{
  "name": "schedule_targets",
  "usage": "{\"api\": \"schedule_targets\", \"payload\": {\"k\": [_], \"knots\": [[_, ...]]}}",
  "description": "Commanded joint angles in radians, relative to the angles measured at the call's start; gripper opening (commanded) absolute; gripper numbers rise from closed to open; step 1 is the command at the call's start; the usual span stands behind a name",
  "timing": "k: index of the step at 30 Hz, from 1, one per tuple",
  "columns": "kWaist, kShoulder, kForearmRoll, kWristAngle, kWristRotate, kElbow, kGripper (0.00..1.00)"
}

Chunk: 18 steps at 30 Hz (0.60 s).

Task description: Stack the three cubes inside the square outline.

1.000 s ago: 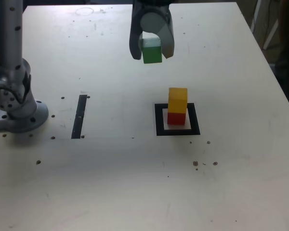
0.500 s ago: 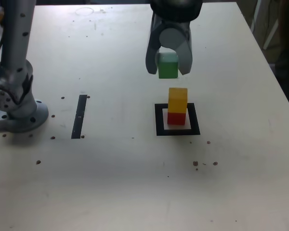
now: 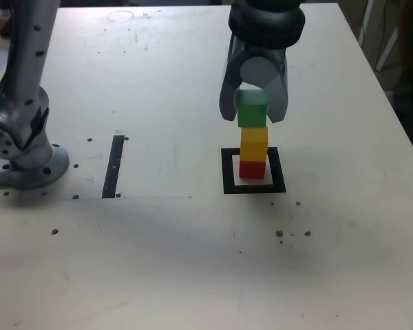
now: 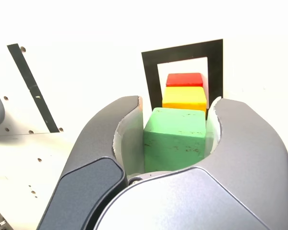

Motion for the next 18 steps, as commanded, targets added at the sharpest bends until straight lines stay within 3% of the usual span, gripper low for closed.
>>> {"api": "schedule_targets", "payload": {"k": [1,15,16,18], "knots": [[-0.004,0.01,0.004,-0.002,-0.003,-0.006,0.31],[-0.01,0.034,-0.006,-0.016,-0.004,-0.01,0.31],[-0.01,0.035,-0.008,-0.016,-0.003,-0.009,0.33],[-0.011,0.036,-0.013,-0.016,0.001,-0.006,0.46]]}}
